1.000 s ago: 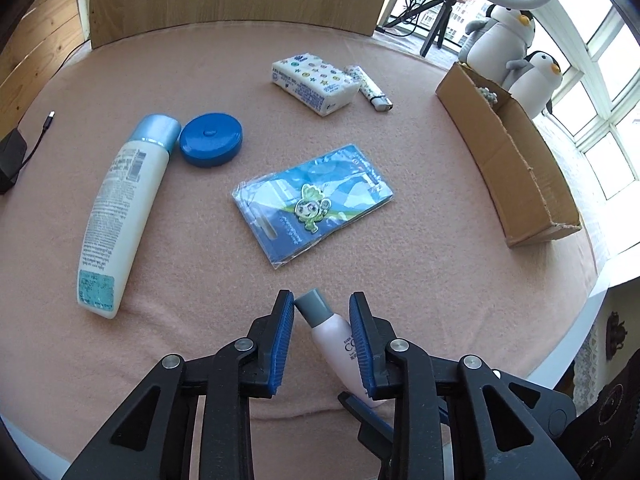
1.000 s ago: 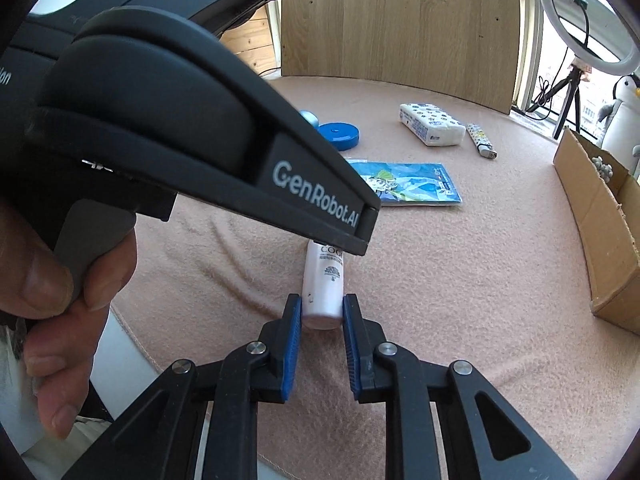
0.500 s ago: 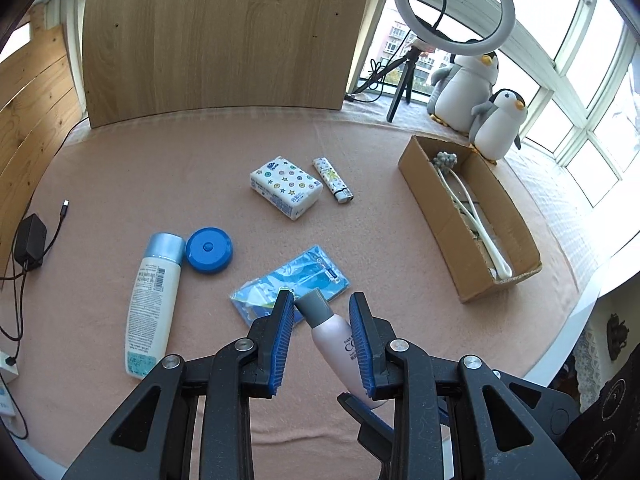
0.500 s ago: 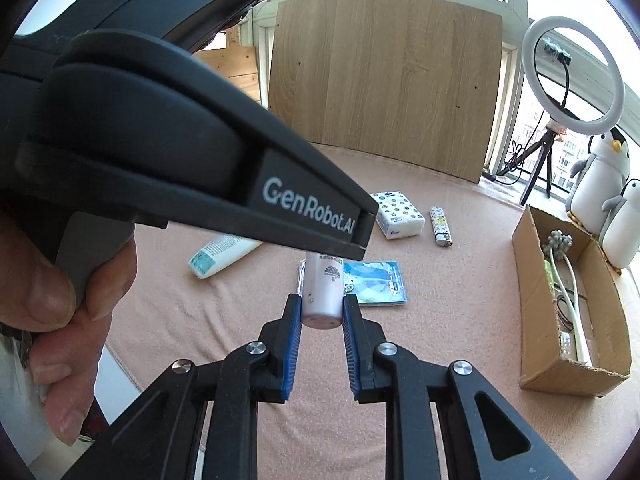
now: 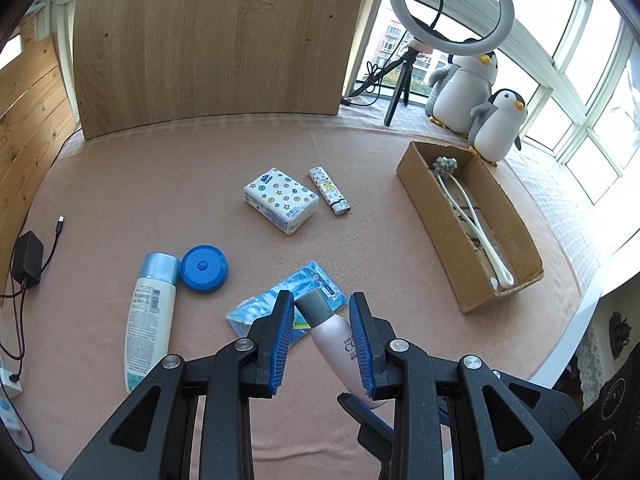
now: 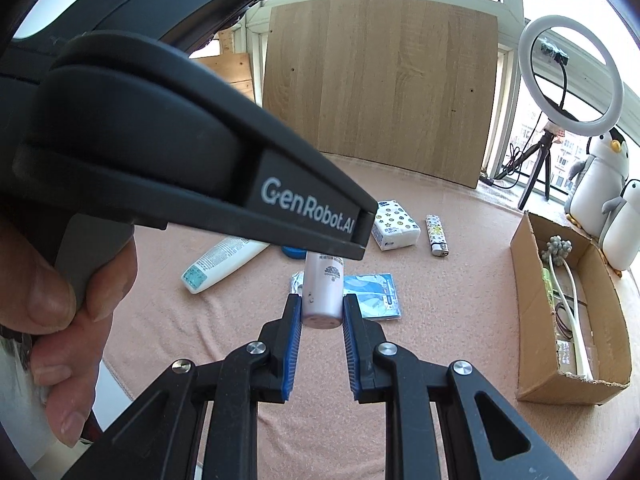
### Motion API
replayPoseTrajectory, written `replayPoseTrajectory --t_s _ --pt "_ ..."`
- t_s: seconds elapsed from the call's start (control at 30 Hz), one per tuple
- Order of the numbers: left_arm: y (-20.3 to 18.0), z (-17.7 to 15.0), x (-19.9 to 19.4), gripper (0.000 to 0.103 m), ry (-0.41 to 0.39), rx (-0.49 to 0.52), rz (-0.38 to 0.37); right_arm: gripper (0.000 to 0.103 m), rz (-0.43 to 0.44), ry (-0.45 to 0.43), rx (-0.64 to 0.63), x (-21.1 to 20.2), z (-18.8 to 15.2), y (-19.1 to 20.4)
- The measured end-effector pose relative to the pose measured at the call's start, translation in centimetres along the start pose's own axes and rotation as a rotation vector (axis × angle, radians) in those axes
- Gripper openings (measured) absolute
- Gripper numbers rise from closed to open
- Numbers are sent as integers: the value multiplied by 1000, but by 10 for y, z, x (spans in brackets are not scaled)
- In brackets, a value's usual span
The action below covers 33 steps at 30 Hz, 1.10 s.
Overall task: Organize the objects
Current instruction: 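Carry the COGI bottle with the right gripper into the box and release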
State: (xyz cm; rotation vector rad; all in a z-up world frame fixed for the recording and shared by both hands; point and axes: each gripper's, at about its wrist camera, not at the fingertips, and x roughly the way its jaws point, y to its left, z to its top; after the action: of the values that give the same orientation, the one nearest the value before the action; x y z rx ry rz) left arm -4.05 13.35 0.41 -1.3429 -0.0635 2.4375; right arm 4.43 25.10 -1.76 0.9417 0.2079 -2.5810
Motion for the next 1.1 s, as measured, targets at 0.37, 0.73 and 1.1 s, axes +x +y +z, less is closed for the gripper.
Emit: replayPoseTrajectory --t_s 0.37,0.73,1.1 --pt "-31 22 19 31 19 62 -25 18 -30 -12 64 -2 0 -26" --pt "-121 59 52 30 37 195 -99 18 -123 -37 169 -18 -4 -90" --pt "-233 85 97 29 61 344 -205 18 -288 -56 297 -43 -22 -175"
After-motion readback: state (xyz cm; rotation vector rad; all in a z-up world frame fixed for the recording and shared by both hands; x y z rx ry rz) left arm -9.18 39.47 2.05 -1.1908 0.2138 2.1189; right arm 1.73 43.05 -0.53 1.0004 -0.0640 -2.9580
